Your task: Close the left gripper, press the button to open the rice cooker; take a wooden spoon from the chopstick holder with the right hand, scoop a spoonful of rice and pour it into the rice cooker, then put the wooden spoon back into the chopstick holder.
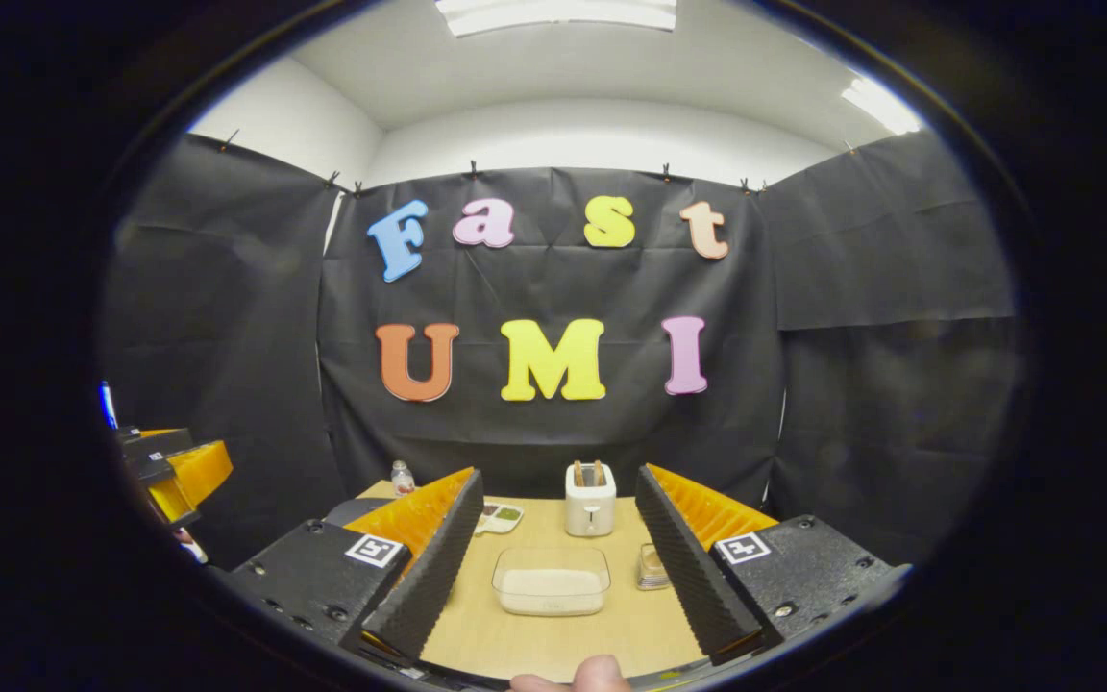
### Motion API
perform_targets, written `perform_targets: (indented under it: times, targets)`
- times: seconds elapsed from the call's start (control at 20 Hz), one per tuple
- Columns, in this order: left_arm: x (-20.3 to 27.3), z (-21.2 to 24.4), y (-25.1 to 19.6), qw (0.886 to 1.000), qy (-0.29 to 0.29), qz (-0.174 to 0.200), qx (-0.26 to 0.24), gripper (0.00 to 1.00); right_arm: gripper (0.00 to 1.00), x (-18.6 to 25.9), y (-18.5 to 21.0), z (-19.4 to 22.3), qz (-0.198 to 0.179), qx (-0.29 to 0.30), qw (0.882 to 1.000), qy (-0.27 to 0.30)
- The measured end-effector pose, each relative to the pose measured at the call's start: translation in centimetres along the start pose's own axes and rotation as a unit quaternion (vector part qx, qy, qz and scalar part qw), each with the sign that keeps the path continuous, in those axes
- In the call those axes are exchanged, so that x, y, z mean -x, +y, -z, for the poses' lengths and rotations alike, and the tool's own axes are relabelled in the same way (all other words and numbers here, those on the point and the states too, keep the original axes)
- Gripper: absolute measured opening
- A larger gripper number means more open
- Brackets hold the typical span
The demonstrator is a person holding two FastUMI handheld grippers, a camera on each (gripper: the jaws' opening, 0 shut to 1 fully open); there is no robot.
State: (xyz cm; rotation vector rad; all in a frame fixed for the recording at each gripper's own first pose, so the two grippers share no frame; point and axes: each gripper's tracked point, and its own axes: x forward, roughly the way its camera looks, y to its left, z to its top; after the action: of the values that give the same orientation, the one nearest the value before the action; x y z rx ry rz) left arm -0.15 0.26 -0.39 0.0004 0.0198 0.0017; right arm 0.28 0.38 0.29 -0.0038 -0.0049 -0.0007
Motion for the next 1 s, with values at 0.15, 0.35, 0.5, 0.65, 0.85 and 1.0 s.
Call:
perform_targets:
  times: [0.15,0.35,0.5,0.65,0.85,1.0]
  targets:
    - [-0.2,0.3,-0.2,1.000,0.005,-0.003,-0.004,0.95,0.99,-0.2,-0.2,0.1,0.000,0.004,1.000,0.001]
    - [-0.2,0.6,-0.5,1.000,0.011,-0.008,-0.004,0.95,1.00,-0.4,-0.5,0.4,-0.004,0.005,1.000,0.006]
    - [-0.8,1.4,-1.2,1.000,0.022,-0.010,-0.007,0.95,0.99,-1.3,-1.2,0.7,-0.005,0.007,1.000,0.011]
    - [-1.7,1.8,-1.8,0.999,0.036,-0.008,-0.002,0.95,1.00,-2.7,-2.0,0.9,-0.007,0.005,1.000,0.016]
    - [-4.0,3.2,-2.4,0.998,0.069,-0.008,0.008,0.95,1.00,-5.4,-3.6,1.2,-0.009,0.003,1.000,0.020]
    - [-6.4,4.5,-3.0,0.995,0.101,-0.014,0.015,0.95,1.00,-8.3,-5.3,1.6,-0.014,-0.002,1.000,0.024]
